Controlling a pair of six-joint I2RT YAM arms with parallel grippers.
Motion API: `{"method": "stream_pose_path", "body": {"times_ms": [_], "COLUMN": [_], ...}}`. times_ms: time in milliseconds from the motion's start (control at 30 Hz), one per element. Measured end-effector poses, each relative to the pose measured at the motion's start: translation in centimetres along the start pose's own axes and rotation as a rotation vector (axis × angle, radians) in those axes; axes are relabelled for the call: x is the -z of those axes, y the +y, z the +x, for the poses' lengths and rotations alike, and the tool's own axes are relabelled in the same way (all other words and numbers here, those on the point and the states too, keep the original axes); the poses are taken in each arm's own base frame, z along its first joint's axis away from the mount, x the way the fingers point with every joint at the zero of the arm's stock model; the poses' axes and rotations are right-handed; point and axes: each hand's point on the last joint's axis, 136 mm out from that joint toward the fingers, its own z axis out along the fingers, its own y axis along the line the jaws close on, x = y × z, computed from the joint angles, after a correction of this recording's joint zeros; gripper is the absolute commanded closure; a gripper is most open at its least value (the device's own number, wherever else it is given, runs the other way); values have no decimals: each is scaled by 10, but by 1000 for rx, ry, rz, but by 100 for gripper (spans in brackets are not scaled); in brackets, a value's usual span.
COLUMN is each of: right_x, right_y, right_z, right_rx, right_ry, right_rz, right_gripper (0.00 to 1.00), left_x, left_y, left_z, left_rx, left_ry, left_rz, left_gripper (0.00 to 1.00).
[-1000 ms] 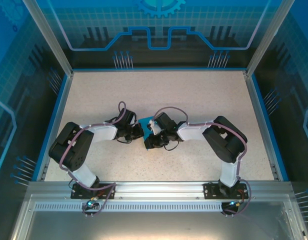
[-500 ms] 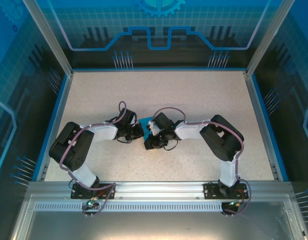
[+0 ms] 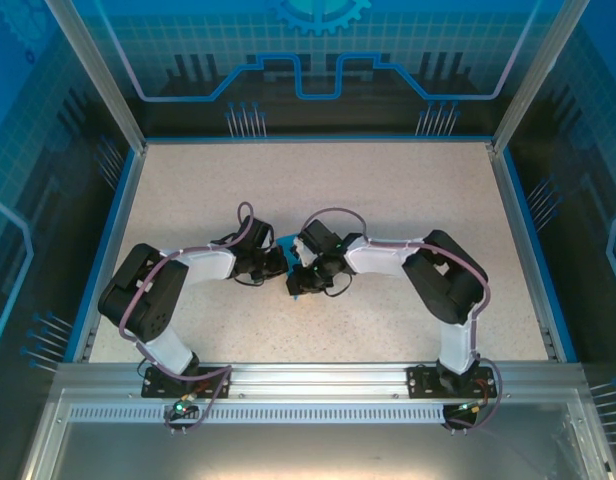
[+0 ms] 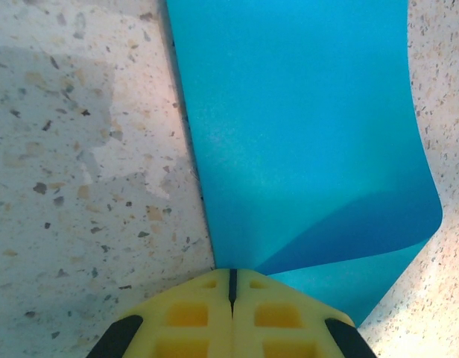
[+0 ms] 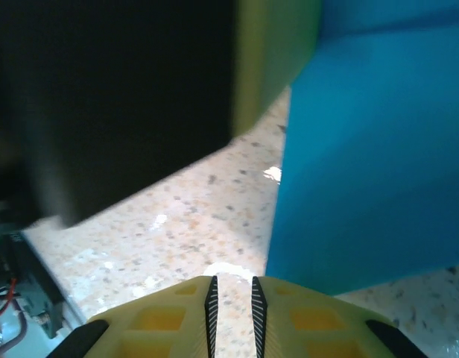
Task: Fold a paper plane with a square sheet of paper (pick it up from the middle)
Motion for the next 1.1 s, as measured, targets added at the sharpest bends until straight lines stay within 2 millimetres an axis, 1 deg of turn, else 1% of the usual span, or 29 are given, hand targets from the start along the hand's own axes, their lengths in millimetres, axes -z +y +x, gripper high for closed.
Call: {"method": "stream_pose_path", "body": {"times_ms": [100, 200, 333, 500, 633, 1033, 1100], "right_x": [18, 24, 18, 1, -9, -11, -11], "right_y": [11, 10, 0, -15, -28, -30, -30], "right_z": [-12, -19, -19, -12, -8, -9, -9], "right_rx": [20, 17, -1, -28, -50, -111, -120], "right_ry": [-59, -83, -72, -30, -9, -20, -22], "right_rz": [-21, -25, -8, 21, 54, 57, 56], "right_gripper": [78, 79, 79, 80, 82, 82, 82], "left_x": [0, 0, 0, 0, 0, 2, 2], "left_y": [0, 0, -1, -1, -1, -7, -8], "left_z": [-1, -1, -1, -1, -1, -5, -6], "left_rx": [0, 0, 0, 1, -4, -36, -38], "left_ry": [-1, 1, 1, 3, 5, 1, -1], "left_rz": [-3, -4, -5, -7, -8, -11, -13], "left_gripper": [100, 100, 100, 100, 100, 100, 97]}}
